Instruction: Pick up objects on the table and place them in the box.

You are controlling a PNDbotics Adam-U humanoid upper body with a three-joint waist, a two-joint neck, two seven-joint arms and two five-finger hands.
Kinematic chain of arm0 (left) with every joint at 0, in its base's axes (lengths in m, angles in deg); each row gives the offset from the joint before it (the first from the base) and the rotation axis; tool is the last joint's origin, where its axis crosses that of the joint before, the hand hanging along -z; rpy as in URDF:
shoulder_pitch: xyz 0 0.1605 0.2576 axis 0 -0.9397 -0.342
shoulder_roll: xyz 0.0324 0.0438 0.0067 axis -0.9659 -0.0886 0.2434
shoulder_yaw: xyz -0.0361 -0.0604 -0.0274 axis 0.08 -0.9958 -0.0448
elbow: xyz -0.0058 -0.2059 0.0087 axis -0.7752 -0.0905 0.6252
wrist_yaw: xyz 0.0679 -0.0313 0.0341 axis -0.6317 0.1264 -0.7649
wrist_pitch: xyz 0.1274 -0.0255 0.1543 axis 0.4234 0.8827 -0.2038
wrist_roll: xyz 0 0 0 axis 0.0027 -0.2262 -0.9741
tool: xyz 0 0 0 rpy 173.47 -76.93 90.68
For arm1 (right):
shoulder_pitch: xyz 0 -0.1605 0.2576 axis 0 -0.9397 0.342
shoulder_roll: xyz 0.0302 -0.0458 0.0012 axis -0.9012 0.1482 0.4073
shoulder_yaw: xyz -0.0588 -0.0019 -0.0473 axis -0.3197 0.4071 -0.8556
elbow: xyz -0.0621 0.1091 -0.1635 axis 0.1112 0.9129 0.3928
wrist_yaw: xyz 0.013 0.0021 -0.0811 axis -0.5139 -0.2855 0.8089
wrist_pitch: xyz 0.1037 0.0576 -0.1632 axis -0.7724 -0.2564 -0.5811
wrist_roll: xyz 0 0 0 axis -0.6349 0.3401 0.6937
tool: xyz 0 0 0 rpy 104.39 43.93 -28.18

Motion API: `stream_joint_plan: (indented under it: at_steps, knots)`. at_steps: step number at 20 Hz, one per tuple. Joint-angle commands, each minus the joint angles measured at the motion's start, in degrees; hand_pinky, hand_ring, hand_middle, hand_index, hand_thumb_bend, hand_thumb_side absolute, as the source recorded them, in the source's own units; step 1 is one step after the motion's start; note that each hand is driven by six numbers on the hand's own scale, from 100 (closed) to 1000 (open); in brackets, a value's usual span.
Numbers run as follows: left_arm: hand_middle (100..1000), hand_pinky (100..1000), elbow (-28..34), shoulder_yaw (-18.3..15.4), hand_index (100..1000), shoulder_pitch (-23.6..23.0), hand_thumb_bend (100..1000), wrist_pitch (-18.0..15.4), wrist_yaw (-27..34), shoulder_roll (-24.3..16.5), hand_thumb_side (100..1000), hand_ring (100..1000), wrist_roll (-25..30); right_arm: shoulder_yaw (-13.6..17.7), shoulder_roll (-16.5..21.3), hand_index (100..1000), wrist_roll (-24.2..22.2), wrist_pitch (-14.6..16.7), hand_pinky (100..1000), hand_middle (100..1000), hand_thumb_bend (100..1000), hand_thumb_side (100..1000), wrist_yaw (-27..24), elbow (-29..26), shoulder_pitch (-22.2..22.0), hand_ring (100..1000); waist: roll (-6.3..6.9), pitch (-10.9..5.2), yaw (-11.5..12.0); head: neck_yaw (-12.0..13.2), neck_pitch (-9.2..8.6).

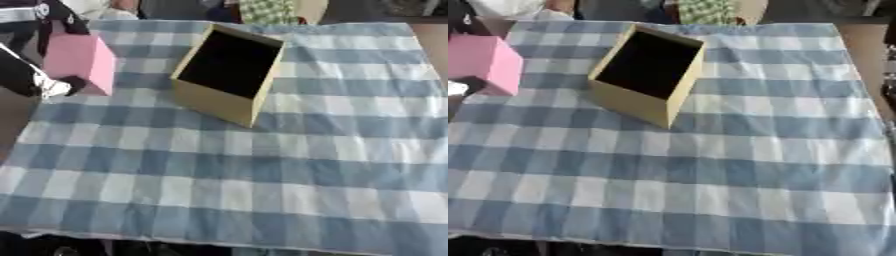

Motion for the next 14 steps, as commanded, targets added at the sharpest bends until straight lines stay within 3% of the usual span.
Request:
stream_joint_plan:
  at_steps: [1, 14]
  knots:
    - [531, 337, -3.45, -0.21, 727, 3.67, 100, -0.93, -1.85, 2.77, 272, 496, -0.52, 0.33, 1.62, 784, -0.13, 0.29, 787, 596, 100, 785, -0.52, -0.86, 1.05, 615, -0.13, -0.36, -0.45, 0.40, -0.67]
    - [527, 314, -18.65, -1.63, 729, 13.62, 100, -5.63, -9.04, 16.97, 286, 484, -6.84, -0.49, 0.78, 783, -1.60, 0.88, 785, 594, 100, 785, -2.30, -0.86, 4.90, 611, -0.20, 3.33, -4.29, 2.07, -5.37]
